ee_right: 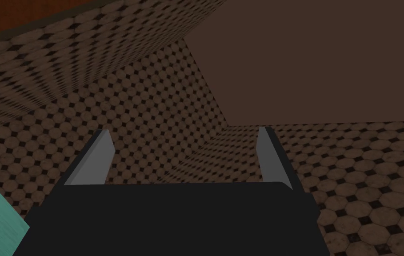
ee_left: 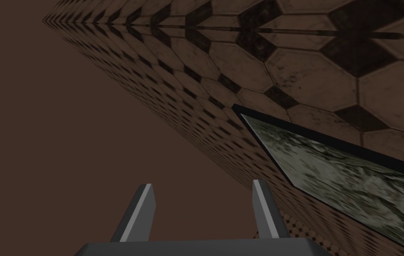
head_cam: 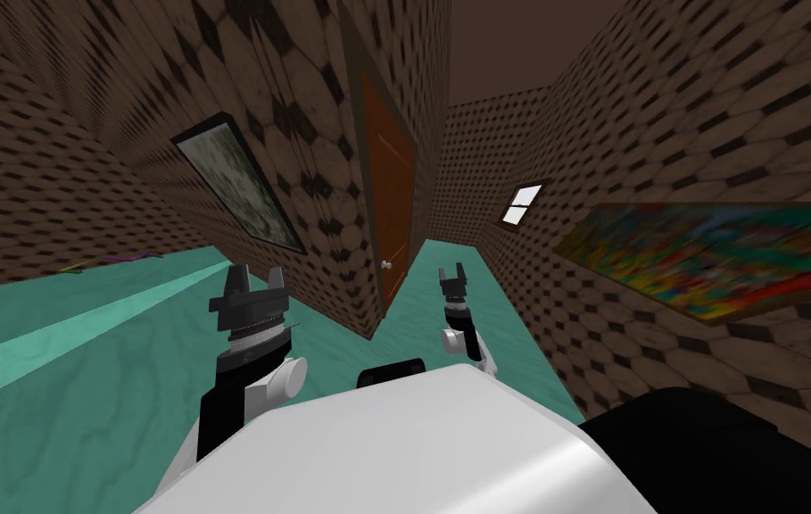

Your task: Push the door open

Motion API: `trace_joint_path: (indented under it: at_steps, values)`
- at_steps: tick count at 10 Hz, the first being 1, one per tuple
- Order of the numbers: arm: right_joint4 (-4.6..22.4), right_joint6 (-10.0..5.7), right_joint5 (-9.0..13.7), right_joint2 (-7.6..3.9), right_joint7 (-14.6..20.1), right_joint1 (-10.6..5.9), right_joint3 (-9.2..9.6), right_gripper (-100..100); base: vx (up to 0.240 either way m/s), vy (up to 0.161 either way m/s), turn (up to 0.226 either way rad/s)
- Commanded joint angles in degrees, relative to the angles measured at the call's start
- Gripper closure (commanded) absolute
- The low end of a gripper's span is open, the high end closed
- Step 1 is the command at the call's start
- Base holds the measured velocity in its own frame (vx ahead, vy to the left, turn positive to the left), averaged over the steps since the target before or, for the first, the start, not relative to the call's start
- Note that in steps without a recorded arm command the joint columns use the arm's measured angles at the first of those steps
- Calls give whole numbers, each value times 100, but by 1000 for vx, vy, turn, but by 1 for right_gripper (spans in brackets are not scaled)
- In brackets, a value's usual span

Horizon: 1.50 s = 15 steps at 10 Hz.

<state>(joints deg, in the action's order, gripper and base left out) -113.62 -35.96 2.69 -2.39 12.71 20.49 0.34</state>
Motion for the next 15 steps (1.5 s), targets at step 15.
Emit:
trace_joint_path:
  at_steps: [15]
  values:
    - [2173, -332, 517, -240, 1780, -815, 434, -100, 62, -96, 181]
